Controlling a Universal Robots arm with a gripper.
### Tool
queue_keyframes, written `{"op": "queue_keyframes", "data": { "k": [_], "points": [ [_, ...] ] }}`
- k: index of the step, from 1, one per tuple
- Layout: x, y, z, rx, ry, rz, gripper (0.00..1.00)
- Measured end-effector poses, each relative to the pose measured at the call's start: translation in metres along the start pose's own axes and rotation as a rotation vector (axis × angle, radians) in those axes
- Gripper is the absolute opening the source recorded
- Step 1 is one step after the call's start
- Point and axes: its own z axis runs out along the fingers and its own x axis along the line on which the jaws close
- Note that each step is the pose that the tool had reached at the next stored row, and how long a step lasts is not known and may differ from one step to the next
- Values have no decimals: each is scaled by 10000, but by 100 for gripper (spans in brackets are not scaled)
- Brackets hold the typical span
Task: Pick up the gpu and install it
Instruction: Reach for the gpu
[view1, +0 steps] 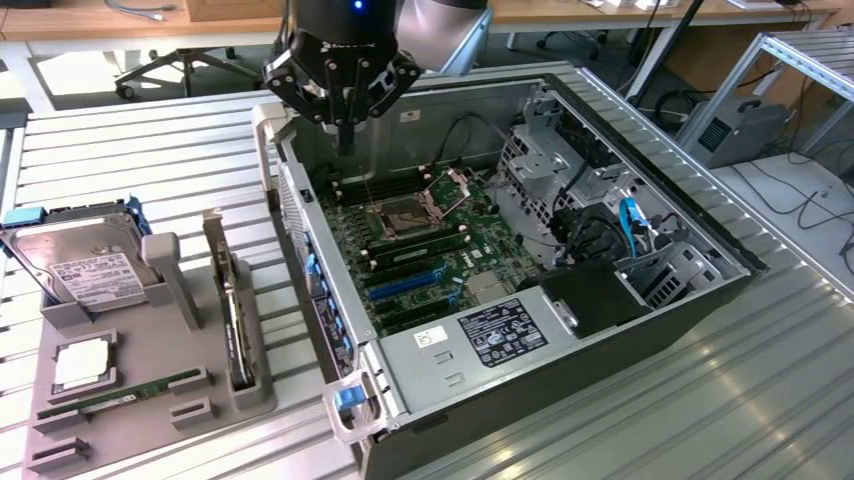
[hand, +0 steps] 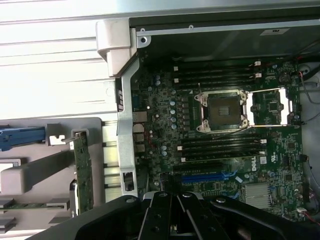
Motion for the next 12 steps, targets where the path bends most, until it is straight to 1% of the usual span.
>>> {"op": "queue_keyframes", "data": {
  "k": [12],
  "points": [
    [26,-2,-1,0,0,0,11]
  ]
}}
